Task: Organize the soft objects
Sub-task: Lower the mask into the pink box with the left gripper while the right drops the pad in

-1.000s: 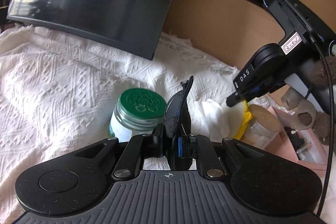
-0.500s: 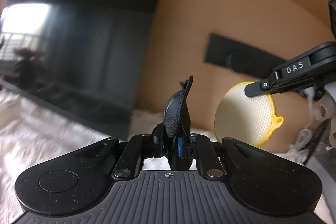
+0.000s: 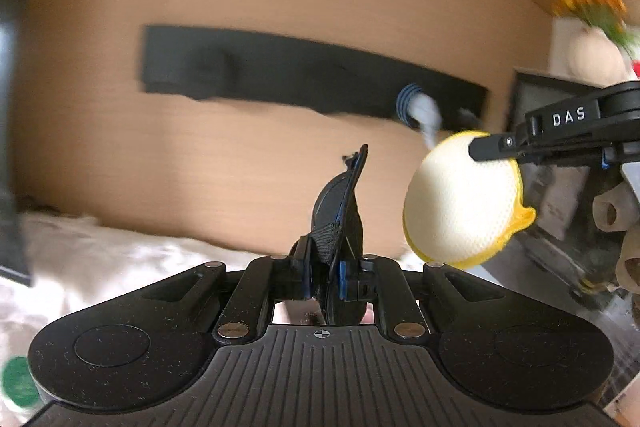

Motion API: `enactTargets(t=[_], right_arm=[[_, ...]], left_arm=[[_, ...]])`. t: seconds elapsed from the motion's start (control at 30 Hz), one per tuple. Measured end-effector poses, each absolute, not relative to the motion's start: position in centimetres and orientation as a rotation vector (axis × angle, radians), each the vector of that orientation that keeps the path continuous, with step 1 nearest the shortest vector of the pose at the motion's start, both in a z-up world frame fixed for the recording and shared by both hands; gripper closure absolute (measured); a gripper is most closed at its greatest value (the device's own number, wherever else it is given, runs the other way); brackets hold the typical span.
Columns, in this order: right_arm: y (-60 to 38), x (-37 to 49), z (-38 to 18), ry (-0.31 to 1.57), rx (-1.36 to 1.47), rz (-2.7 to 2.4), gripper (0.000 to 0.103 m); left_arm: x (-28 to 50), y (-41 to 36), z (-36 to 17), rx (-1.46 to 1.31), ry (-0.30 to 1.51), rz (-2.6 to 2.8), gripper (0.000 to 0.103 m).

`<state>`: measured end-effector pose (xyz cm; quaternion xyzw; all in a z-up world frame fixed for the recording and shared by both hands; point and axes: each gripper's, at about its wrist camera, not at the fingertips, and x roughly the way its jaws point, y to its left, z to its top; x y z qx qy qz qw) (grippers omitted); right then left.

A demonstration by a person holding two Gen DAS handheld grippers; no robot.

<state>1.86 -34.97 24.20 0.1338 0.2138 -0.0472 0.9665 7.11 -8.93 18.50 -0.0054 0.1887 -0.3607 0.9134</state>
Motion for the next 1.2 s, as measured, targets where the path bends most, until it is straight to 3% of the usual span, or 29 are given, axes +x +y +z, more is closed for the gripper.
enactTargets(t=[0.33,0.67,0.73,0.8,1.2], right_arm=[[-40.0,-0.5,21.0,0.399,0.328,-0.227,0.090],[-40.1,2.1,17.3,0.370,0.438,-0.149,0.090],[-39.8,3.1,16.6,0.367,0.450,-0.135,0.090],[-39.7,3.6,15.8,0.359,0.464,-0.135,0.090],[-40.0,8.0,7.8,0.501,0.550,-0.177,0.089]], left_arm=[[10.3,-17.1,13.1,-0.122,0.689,-0.899,0.089],[15.2,-19.5,6.1,-0.101,0.918,-0.838,0.087],[15.7,-20.2,5.0,-0.034,0.912,-0.806,0.078],[16.0,-20.4,4.5,-0.006,0.870,-0.809,0.077],[15.8,-18.3,7.1,0.070,0.800,-0.782,0.080]])
